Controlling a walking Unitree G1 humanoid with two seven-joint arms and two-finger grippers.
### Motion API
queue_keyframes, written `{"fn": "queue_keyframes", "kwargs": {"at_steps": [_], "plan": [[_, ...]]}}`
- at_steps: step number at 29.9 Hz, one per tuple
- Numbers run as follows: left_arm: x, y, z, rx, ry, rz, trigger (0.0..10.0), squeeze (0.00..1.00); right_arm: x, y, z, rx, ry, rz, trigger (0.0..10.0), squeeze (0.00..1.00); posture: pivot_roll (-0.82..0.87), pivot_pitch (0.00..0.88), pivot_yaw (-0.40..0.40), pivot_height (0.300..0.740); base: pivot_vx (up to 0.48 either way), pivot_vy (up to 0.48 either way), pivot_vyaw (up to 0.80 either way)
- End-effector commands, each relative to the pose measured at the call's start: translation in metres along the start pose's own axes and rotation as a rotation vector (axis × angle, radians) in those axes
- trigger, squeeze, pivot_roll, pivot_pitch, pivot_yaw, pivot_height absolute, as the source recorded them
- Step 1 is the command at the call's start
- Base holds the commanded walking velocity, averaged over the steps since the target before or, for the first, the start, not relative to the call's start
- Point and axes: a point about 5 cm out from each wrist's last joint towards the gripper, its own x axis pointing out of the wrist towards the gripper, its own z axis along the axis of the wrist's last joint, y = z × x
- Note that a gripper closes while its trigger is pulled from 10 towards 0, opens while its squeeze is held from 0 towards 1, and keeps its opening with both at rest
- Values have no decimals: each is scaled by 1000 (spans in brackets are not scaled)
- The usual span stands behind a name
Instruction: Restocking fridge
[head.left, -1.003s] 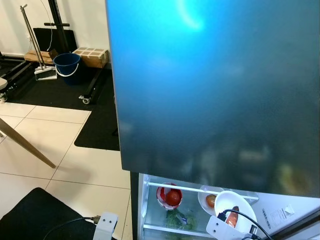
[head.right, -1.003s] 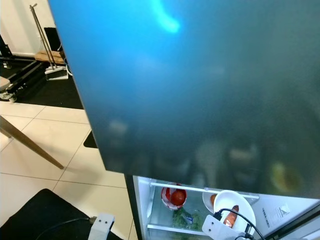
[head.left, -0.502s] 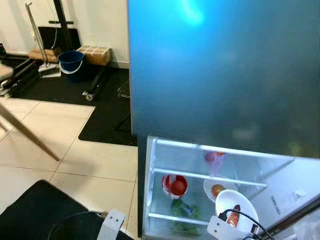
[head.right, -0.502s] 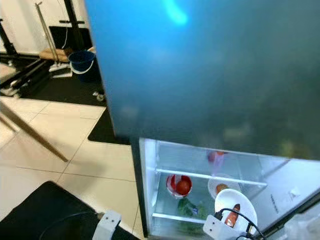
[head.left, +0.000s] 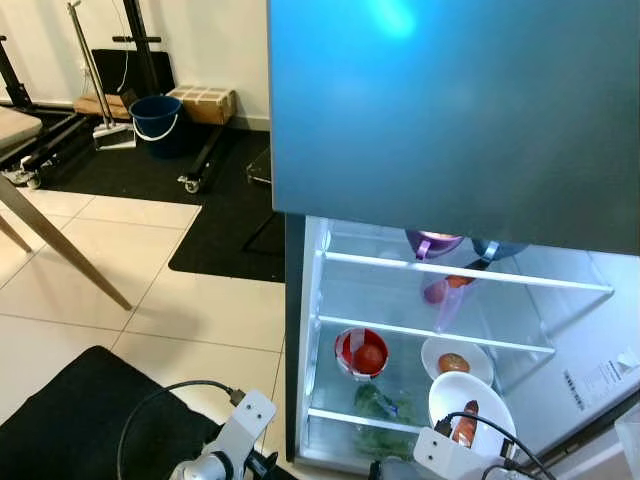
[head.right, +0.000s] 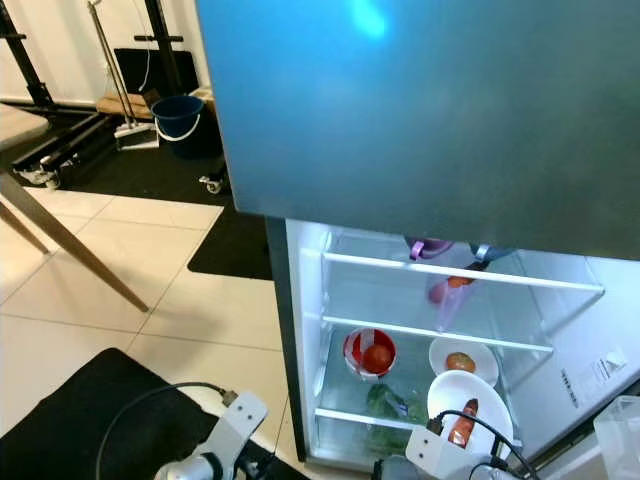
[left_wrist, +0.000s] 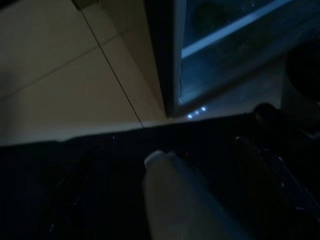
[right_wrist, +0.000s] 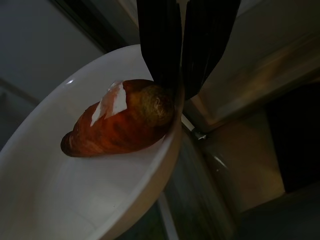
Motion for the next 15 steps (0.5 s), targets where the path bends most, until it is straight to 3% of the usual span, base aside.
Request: {"fn": "queue_keyframes", "kwargs": {"at_steps": [1,15], "plan": [[0,1,1,36,-5,0,10000,0,0,-3,0,-8,-2,-13,10000,0,32,0,-44,591,0,0,0],[4,0,13,77,-59,-7,10000,0,-1,-8,-3,-34,1,-24,10000,0,23,0,-43,547,0,0,0]]}}
